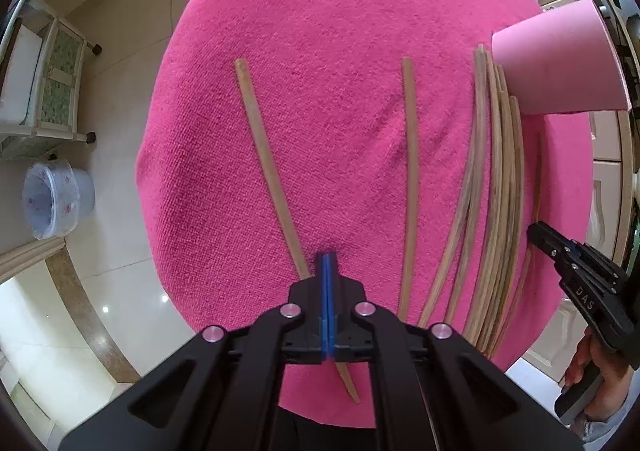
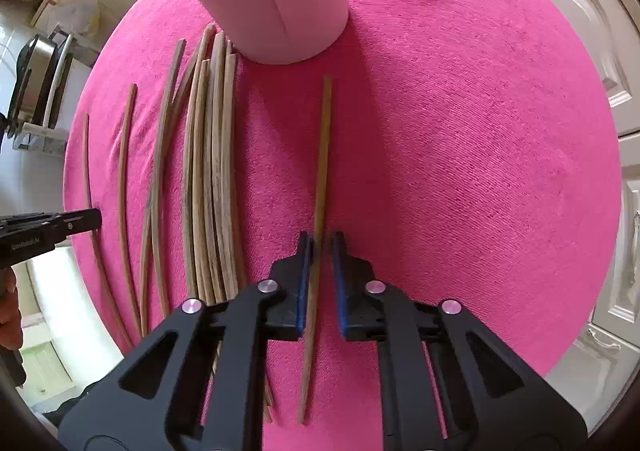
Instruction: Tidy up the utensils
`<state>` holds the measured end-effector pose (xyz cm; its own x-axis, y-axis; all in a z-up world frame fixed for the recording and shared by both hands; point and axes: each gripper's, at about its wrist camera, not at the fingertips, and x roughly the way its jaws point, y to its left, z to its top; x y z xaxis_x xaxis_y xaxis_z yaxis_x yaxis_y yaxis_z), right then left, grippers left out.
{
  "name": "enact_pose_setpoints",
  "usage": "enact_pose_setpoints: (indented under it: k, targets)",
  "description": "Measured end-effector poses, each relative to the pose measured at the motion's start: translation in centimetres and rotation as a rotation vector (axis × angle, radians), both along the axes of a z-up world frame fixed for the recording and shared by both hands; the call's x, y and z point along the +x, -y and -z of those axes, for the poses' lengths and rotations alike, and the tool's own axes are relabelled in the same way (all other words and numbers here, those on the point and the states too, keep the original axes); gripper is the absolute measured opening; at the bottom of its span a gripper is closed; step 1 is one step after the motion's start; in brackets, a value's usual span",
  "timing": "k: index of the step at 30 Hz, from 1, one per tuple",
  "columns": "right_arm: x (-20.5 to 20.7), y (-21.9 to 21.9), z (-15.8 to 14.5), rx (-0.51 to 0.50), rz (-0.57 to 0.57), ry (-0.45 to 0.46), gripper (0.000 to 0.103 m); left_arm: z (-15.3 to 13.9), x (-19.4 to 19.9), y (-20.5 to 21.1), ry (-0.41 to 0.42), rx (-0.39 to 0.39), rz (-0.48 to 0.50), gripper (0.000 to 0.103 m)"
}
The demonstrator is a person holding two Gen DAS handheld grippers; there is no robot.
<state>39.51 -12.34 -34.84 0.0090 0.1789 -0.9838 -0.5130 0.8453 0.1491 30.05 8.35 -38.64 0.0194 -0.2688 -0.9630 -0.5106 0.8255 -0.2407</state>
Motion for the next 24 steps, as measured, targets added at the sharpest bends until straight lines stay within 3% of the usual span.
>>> enact_pose_setpoints:
  k: [8, 17, 20, 24]
  targets:
    - [0.2, 2.8, 0.0, 0.045, 0.051, -0.019, 0.005, -0.5, -0.8, -0.3, 0.026, 0.002, -0.013, 0.000]
    - [0.6, 7.2, -1.9, 0.149, 0.142, -0.007, 0.005, -5.5, 0.6, 1.2, 0.189, 0.032, 0.061, 0.000]
    - [0.5, 7.7, -2.4, 0.161, 0.150, -0.006, 0.005, -5.0, 0.4, 0.6, 0.159, 0.002, 0.061, 0.000]
    - [0.5, 8.2, -2.8, 0.178, 0.151, -0.008, 0.005, -2.9, -1.7, -0.5, 0.094, 0.032, -0.003, 0.001]
